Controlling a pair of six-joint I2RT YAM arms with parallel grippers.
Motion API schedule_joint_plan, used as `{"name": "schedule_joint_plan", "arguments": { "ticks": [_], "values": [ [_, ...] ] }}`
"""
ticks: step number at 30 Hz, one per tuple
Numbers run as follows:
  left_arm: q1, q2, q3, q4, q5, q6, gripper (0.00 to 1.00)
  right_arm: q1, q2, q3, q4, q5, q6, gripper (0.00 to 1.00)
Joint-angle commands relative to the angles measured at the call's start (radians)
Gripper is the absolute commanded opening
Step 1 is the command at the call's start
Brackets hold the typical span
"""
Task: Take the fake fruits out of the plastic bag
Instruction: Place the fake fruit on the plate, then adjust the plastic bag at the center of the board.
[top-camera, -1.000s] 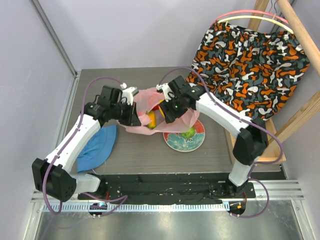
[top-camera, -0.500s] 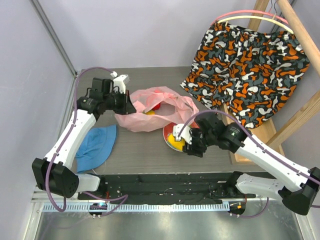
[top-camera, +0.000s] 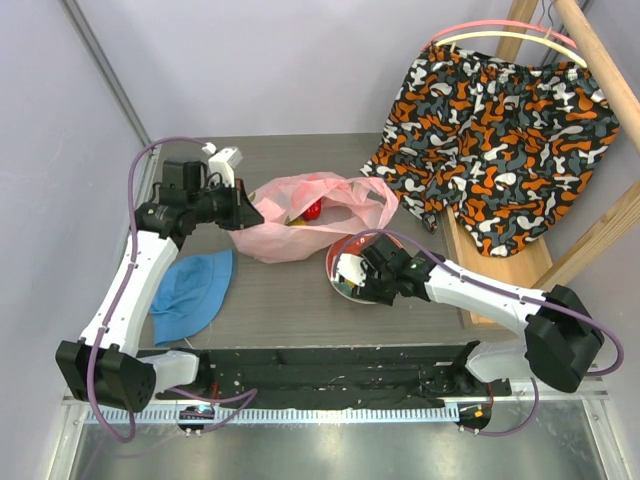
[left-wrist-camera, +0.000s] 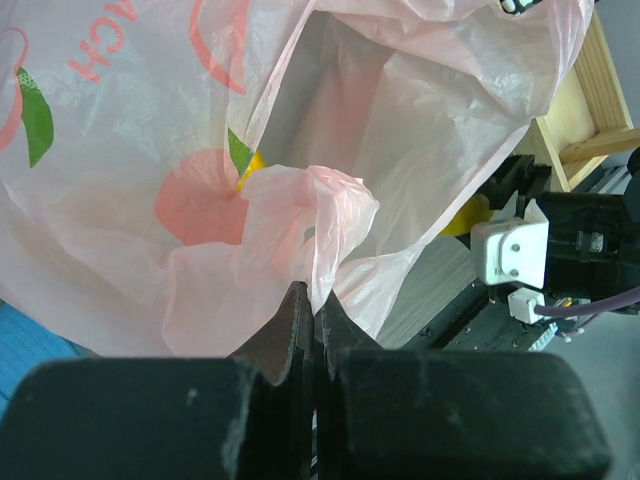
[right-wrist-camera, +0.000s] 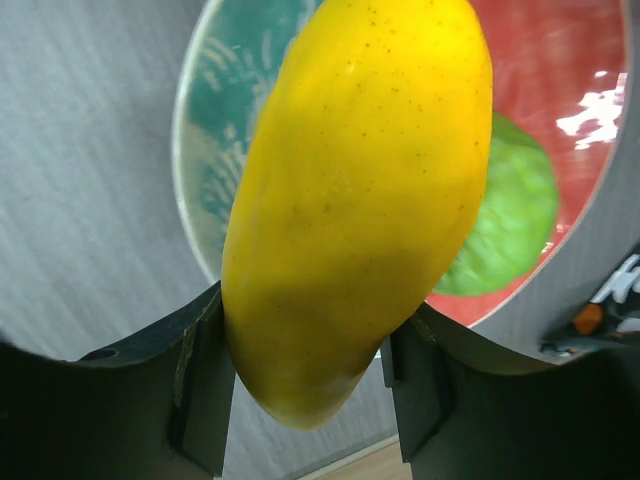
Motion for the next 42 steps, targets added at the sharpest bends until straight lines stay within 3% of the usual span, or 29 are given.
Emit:
{"name": "schedule_joint_plan", "arguments": {
  "ticks": [1, 2, 3, 6, 9, 13, 16, 22, 25, 26, 30, 33, 38, 42],
  "values": [
    [0.008, -0.020, -0.027, 0.033, 0.052, -0.005, 0.00, 0.000, 0.009, -0.015, 0.091, 0.076, -0.036, 0.59],
    [0.010, -0.020, -0.033, 0.033, 0.057, -0.006, 0.00, 0.000, 0.008, -0.014, 0.058, 0.061, -0.044, 0.64],
    [0.010, -0.023, -0.038, 0.034, 0.063, -0.011, 0.00, 0.000, 0.003, -0.009, 0.035, 0.024, -0.047, 0.80],
    [0.008, -0.032, -0.063, 0.034, 0.084, -0.034, 0.00, 0.000, -0.002, 0.040, -0.102, -0.059, -0.044, 0.99],
    [0.008, -0.064, -0.105, 0.033, 0.101, -0.049, 0.00, 0.000, -0.020, 0.152, -0.264, -0.125, -0.019, 1.00],
    [0.008, -0.144, -0.174, 0.021, 0.098, -0.036, 0.00, 0.000, -0.097, 0.450, -0.386, -0.237, -0.010, 0.99],
    [0.007, -0.226, -0.196, 0.019, 0.077, -0.016, 0.00, 0.000, -0.072, 0.650, -0.401, -0.246, 0.056, 0.91],
    [-0.015, -0.359, -0.228, 0.033, 0.005, 0.052, 0.00, -0.001, 0.072, 0.755, -0.219, -0.220, 0.119, 0.74],
    [-0.015, -0.377, -0.213, -0.008, 0.006, 0.073, 0.00, 0.000, 0.187, 0.741, -0.182, -0.243, 0.084, 0.59],
    [-0.016, -0.385, -0.208, -0.021, 0.009, 0.081, 0.00, 0.000, 0.217, 0.738, -0.156, -0.243, 0.090, 0.47],
    [-0.016, -0.441, -0.233, -0.041, -0.012, 0.122, 0.00, 0.017, 0.459, 0.782, -0.120, -0.213, 0.153, 0.23],
    [-0.016, -0.463, -0.240, -0.085, -0.066, 0.158, 0.00, 0.055, 0.543, 0.806, -0.137, -0.202, 0.223, 0.19],
    [-0.015, -0.462, -0.259, -0.110, -0.129, 0.144, 0.00, 0.112, 0.463, 0.640, -0.116, -0.243, 0.271, 0.17],
    [-0.015, -0.431, -0.276, -0.105, -0.127, 0.143, 0.00, 0.080, 0.439, 0.678, -0.123, -0.200, 0.291, 0.09]
  ]
}}
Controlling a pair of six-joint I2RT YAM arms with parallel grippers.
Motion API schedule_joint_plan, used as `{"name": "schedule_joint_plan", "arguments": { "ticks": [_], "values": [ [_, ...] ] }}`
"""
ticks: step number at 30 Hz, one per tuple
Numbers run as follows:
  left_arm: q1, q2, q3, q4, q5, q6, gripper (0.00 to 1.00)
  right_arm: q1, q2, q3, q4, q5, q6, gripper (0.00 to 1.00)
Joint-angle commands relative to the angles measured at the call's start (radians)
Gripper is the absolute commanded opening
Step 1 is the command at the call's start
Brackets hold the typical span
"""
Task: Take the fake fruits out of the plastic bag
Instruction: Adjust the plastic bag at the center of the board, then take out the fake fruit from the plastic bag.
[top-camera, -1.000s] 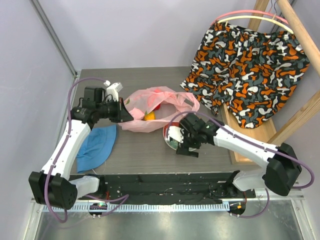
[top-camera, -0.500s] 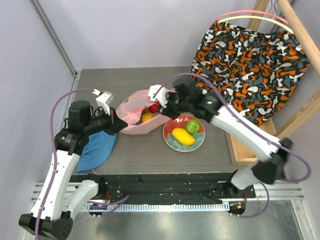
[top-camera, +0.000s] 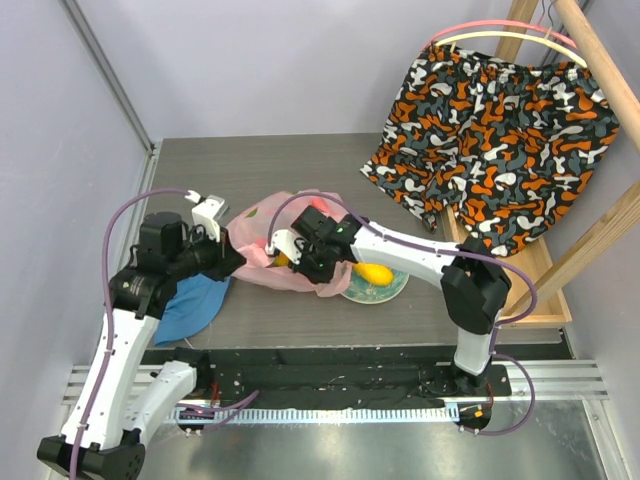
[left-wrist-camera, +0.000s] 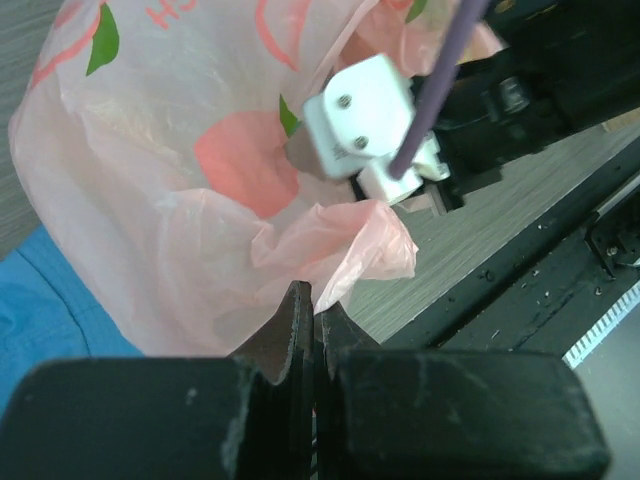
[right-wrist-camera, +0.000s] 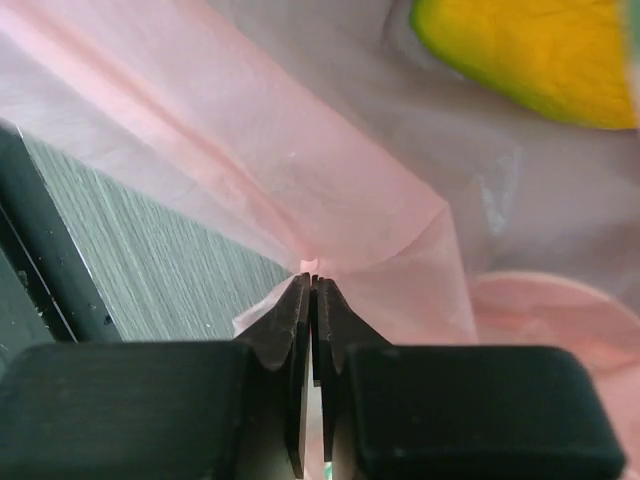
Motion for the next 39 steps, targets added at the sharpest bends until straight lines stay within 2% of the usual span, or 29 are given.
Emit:
{"name": "schedule_joint_plan", "arguments": {
  "ticks": [1, 3, 4, 6, 7, 10, 13, 15, 16, 17, 21, 24, 25, 27, 28, 29, 30, 39],
  "values": [
    [0.002, 0.024, -0.011, 0.003, -0.026, 0.008, 0.00, -0.050, -0.103, 0.078, 0.013, 0.017, 0.042, 0.09],
    [0.002, 0.030, -0.011, 0.018, -0.041, -0.003, 0.00, -0.067, -0.106, 0.156, 0.005, -0.041, 0.036, 0.14],
    [0.002, 0.033, -0.009, 0.026, -0.053, -0.012, 0.00, -0.067, -0.102, 0.176, 0.007, -0.057, 0.039, 0.27],
    [0.003, 0.038, -0.002, 0.043, -0.081, -0.038, 0.00, -0.067, -0.065, 0.227, 0.008, -0.083, 0.053, 0.38],
    [0.002, 0.044, 0.000, 0.045, -0.142, -0.048, 0.00, -0.068, -0.047, 0.241, 0.007, -0.083, 0.073, 0.41],
    [0.003, 0.064, 0.008, 0.051, -0.197, -0.065, 0.00, -0.067, 0.047, 0.287, 0.005, -0.052, 0.117, 0.41],
    [0.005, 0.076, 0.008, 0.060, -0.193, -0.088, 0.00, -0.070, 0.134, 0.345, 0.007, -0.003, 0.209, 0.41],
    [0.016, 0.088, 0.017, 0.060, -0.176, -0.098, 0.00, -0.071, 0.156, 0.380, 0.008, 0.014, 0.280, 0.39],
    [0.020, 0.094, 0.021, 0.060, -0.176, -0.100, 0.00, -0.073, 0.167, 0.390, 0.000, 0.021, 0.298, 0.33],
    [0.029, 0.099, 0.026, 0.060, -0.181, -0.100, 0.00, -0.074, 0.168, 0.400, -0.004, 0.021, 0.314, 0.32],
    [0.040, 0.114, 0.057, 0.063, -0.188, -0.100, 0.00, -0.074, 0.174, 0.408, -0.061, -0.021, 0.390, 0.31],
    [0.042, 0.121, 0.063, 0.068, -0.164, -0.106, 0.00, -0.085, 0.182, 0.387, -0.053, 0.011, 0.414, 0.42],
    [0.043, 0.122, 0.063, 0.068, -0.158, -0.109, 0.00, -0.090, 0.190, 0.387, -0.038, 0.029, 0.441, 0.57],
    [0.048, 0.121, 0.061, 0.060, -0.153, -0.112, 0.00, -0.103, 0.217, 0.405, -0.027, 0.063, 0.484, 0.73],
    [0.051, 0.124, 0.061, 0.057, -0.148, -0.109, 0.00, -0.122, 0.227, 0.411, -0.017, 0.060, 0.521, 0.90],
    [0.052, 0.122, 0.060, 0.055, -0.147, -0.109, 0.00, -0.131, 0.251, 0.429, -0.010, 0.055, 0.541, 0.96],
    [0.054, 0.124, 0.058, 0.055, -0.142, -0.111, 0.00, -0.139, 0.263, 0.442, -0.006, 0.055, 0.558, 1.00],
    [0.075, 0.156, 0.055, 0.063, -0.102, -0.117, 0.00, -0.163, 0.421, 0.548, 0.051, -0.014, 0.662, 1.00]
  ]
}}
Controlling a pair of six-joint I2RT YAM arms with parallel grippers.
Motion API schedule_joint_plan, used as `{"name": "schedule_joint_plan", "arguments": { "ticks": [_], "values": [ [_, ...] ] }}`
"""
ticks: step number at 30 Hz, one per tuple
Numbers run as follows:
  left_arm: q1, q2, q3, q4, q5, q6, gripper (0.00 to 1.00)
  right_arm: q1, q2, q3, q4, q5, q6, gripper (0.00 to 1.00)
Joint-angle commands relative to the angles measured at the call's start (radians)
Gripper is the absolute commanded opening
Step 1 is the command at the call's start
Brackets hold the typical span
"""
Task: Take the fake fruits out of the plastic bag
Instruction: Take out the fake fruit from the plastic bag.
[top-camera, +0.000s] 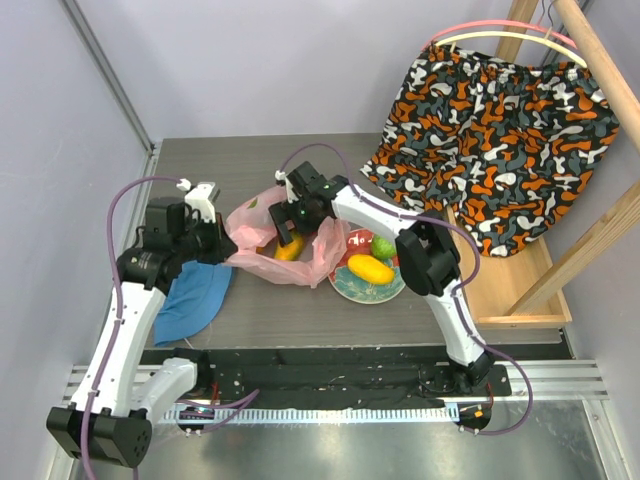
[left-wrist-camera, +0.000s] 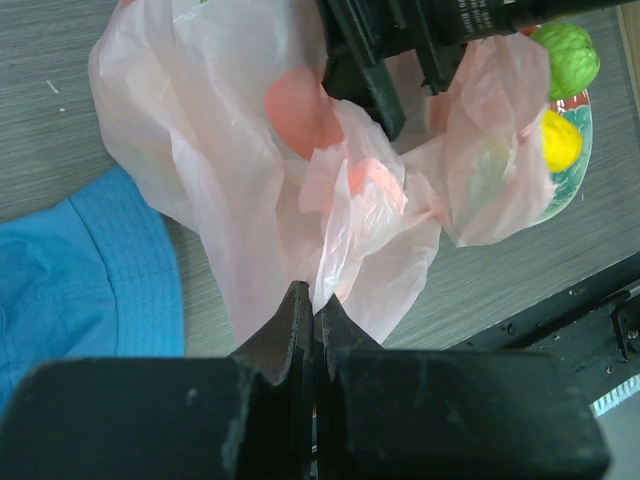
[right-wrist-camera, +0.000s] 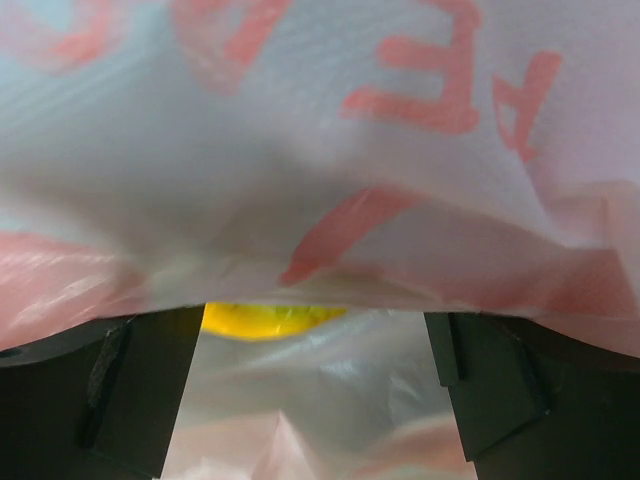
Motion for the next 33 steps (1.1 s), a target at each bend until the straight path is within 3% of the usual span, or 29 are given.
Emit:
{"name": "schedule_joint_plan", "arguments": {
  "ticks": [1, 5, 9, 11, 12, 15, 22, 27, 33],
  "values": [
    [0.014, 0.012, 0.033, 0.034, 0.033, -0.006, 0.00, 0.009, 0.062, 0.062, 0.048, -0.037, 0.072, 1.00],
    [0.022, 0.024, 0.040, 0.030, 0.036, -0.001, 0.00, 0.009, 0.084, 0.073, 0.051, -0.063, 0.064, 0.99],
    [0.025, 0.025, 0.037, 0.036, 0.037, -0.003, 0.00, 0.012, 0.067, 0.051, 0.064, -0.095, 0.035, 0.72],
    [0.031, 0.025, 0.030, 0.047, 0.037, -0.009, 0.00, 0.012, 0.049, 0.035, 0.063, -0.105, 0.027, 0.64],
    [0.033, 0.025, 0.027, 0.051, 0.039, -0.012, 0.00, 0.011, 0.040, 0.030, 0.063, -0.106, 0.020, 0.55],
    [0.042, 0.024, 0.021, 0.071, 0.039, -0.018, 0.00, 0.008, -0.026, 0.025, 0.039, -0.120, -0.022, 0.43],
    [0.044, 0.029, 0.013, 0.119, 0.051, -0.030, 0.00, -0.028, -0.273, -0.001, -0.041, -0.252, -0.193, 0.40],
    [0.044, 0.025, 0.008, 0.145, 0.060, -0.038, 0.00, -0.028, -0.471, -0.155, -0.045, -0.371, -0.367, 0.40],
    [0.045, 0.016, 0.014, 0.163, 0.053, -0.043, 0.00, -0.049, -0.693, -0.335, -0.196, -0.254, -0.572, 0.39]
  ]
}}
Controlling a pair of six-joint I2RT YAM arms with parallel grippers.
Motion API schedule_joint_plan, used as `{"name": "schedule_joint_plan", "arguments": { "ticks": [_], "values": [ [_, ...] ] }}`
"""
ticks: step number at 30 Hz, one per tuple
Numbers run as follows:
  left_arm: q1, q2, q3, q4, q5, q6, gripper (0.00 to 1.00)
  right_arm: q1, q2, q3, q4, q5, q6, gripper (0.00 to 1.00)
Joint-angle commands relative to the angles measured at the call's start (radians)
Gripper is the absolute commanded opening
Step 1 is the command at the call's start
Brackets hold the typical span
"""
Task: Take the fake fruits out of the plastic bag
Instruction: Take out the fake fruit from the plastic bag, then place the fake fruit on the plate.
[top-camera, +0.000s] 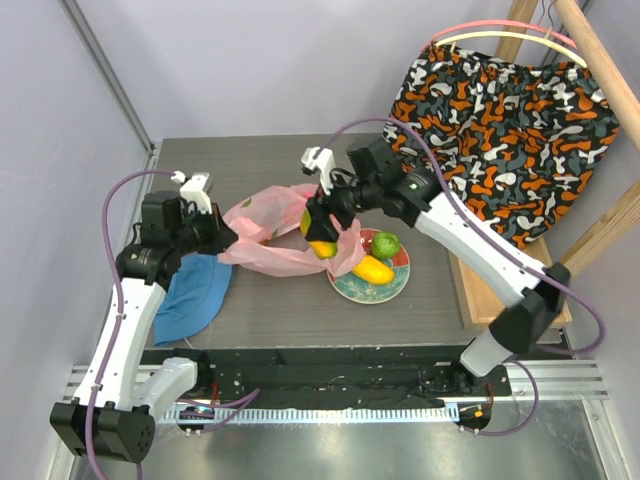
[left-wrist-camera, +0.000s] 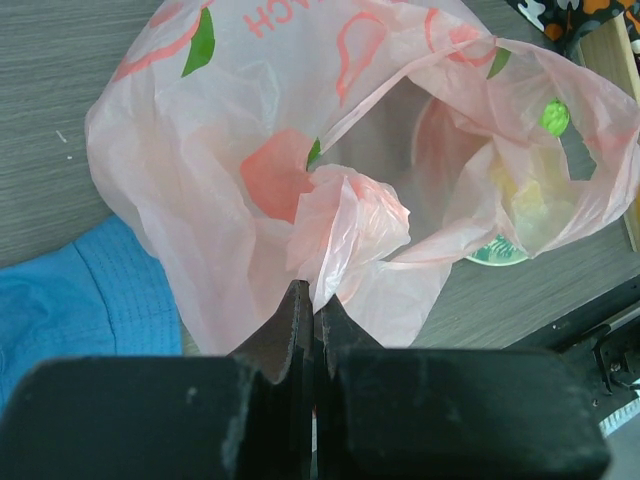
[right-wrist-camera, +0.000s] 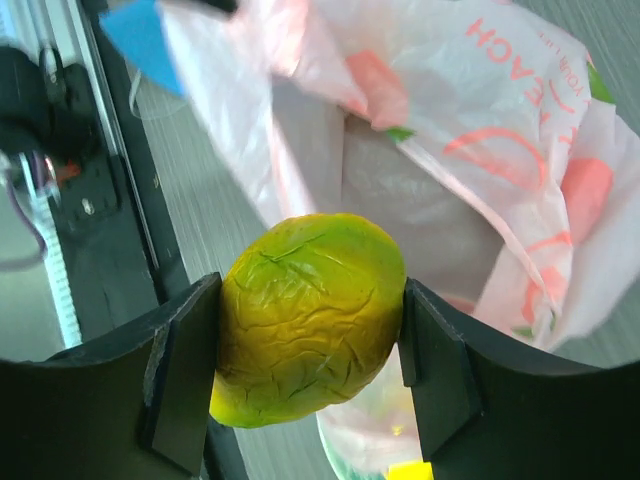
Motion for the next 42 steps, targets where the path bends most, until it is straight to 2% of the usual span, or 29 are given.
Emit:
{"name": "schedule_joint_plan", "arguments": {
  "ticks": [1, 3, 6, 10, 16, 18, 21, 26, 30, 32, 33, 34, 35, 42],
  "values": [
    [0.007, -0.017, 0.014, 0.067, 0.014, -0.012, 0.00, -0.024, -0.118, -0.151, -0.149, 0.079, -0.237, 0.39],
    [0.008, -0.020, 0.011, 0.070, 0.015, -0.015, 0.00, -0.051, -0.207, -0.252, -0.183, 0.170, -0.264, 0.39],
    [0.012, -0.027, 0.004, 0.079, 0.018, -0.023, 0.00, -0.162, -0.274, -0.364, -0.201, 0.238, -0.246, 0.38],
    [0.012, -0.033, -0.013, 0.095, 0.027, -0.032, 0.00, -0.332, -0.259, -0.461, -0.195, 0.245, -0.178, 0.37],
    [0.016, -0.032, -0.010, 0.095, 0.037, -0.040, 0.00, -0.372, -0.155, -0.512, -0.076, 0.253, -0.124, 0.38],
    [0.018, -0.030, -0.007, 0.095, 0.038, -0.040, 0.00, -0.377, -0.111, -0.503, -0.034, 0.258, -0.089, 0.43],
    [0.019, -0.026, -0.006, 0.095, 0.046, -0.040, 0.00, -0.378, -0.022, -0.480, 0.003, 0.273, -0.054, 0.43],
    [0.027, -0.026, -0.004, 0.092, 0.058, -0.043, 0.00, -0.380, 0.035, -0.490, 0.044, 0.351, -0.089, 0.44],
    [0.036, -0.020, -0.016, 0.102, 0.066, -0.052, 0.00, -0.381, 0.038, -0.497, 0.044, 0.333, -0.101, 0.52],
    [0.038, -0.015, -0.016, 0.106, 0.072, -0.056, 0.00, -0.383, 0.031, -0.498, 0.041, 0.289, -0.078, 0.62],
    [0.038, -0.015, -0.015, 0.106, 0.075, -0.055, 0.00, -0.381, 0.026, -0.500, 0.041, 0.276, -0.071, 0.81],
    [0.038, -0.011, -0.013, 0.106, 0.077, -0.057, 0.00, -0.381, 0.020, -0.497, 0.040, 0.265, -0.049, 0.93],
    [0.038, -0.009, -0.012, 0.106, 0.077, -0.053, 0.00, -0.381, 0.014, -0.491, 0.021, 0.229, -0.048, 0.99],
    [0.038, -0.044, -0.018, 0.055, 0.119, -0.014, 0.00, -0.381, -0.112, -0.311, -0.092, 0.048, -0.037, 1.00]
  ]
}}
